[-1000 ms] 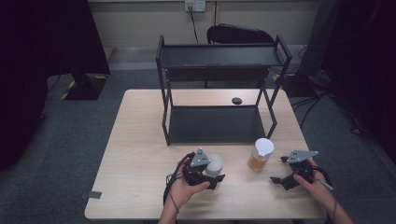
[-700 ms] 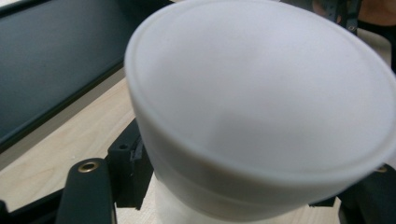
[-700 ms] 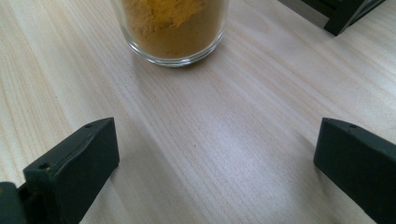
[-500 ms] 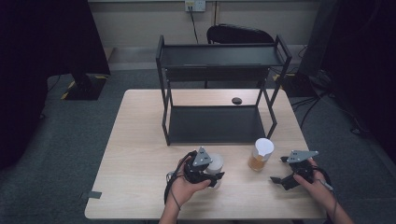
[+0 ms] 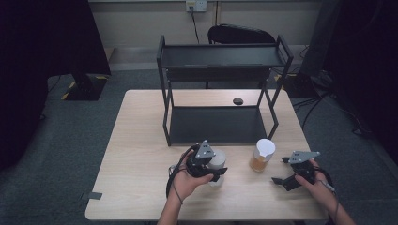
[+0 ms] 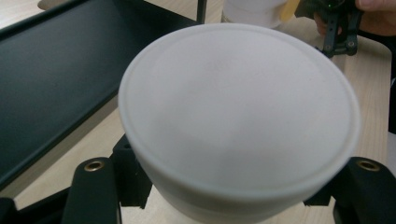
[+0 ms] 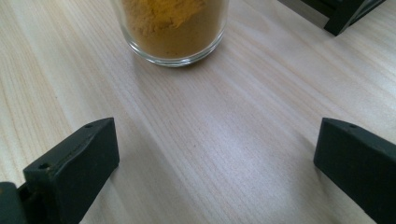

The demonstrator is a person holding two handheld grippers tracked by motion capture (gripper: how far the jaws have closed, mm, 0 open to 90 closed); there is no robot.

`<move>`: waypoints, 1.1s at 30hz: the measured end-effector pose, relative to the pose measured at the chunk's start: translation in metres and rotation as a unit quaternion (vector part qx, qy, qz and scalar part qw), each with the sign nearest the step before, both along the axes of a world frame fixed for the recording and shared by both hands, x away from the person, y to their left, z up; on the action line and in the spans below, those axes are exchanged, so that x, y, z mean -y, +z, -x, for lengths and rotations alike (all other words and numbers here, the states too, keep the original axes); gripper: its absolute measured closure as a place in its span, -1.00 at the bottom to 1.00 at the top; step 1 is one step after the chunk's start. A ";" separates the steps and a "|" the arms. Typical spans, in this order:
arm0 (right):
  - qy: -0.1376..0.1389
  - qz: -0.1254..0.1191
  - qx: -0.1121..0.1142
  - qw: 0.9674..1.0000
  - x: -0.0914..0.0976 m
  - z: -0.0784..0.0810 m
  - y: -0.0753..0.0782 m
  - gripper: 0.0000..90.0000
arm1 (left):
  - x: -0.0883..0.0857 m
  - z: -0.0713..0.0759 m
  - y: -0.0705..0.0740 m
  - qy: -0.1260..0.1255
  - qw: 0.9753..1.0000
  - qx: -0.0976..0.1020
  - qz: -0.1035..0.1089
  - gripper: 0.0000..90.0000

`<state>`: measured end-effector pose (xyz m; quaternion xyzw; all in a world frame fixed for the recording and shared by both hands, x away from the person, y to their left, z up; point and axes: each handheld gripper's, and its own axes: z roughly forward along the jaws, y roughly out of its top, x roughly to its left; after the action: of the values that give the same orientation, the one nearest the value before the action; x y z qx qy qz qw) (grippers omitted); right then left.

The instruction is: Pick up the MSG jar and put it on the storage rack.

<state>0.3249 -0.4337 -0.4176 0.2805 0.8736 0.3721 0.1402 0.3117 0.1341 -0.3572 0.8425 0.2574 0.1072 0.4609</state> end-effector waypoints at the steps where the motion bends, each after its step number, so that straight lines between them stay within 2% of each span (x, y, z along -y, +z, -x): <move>1: 0.000 0.000 0.000 1.000 0.000 0.000 0.000 -1.00 | 0.000 -0.001 0.001 0.001 1.000 -0.001 0.002 -0.23; 8: 0.000 0.000 0.000 1.000 0.000 0.000 0.000 -1.00 | -0.003 -0.014 0.008 0.010 1.000 -0.006 0.015 -0.24; 14: 0.000 0.000 0.000 1.000 0.000 0.000 0.000 -1.00 | 0.001 -0.023 0.016 0.013 1.000 0.003 0.007 -0.24; 24: 0.000 0.000 0.000 1.000 0.000 0.000 0.000 -1.00 | 0.003 -0.040 0.028 0.034 0.999 0.001 0.012 -0.24; 30: 0.000 0.000 0.000 1.000 0.000 0.000 0.000 -1.00 | 0.008 -0.046 0.038 0.040 0.999 0.009 0.005 -0.24; 33: 0.000 0.000 0.000 1.000 0.000 0.000 0.000 -1.00 | 0.009 -0.051 0.042 0.039 0.999 0.006 0.007 -0.24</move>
<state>0.3249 -0.4336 -0.4176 0.2809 0.8736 0.3720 0.1399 0.3631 0.1249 -0.3150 0.8277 0.2884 0.1282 0.4640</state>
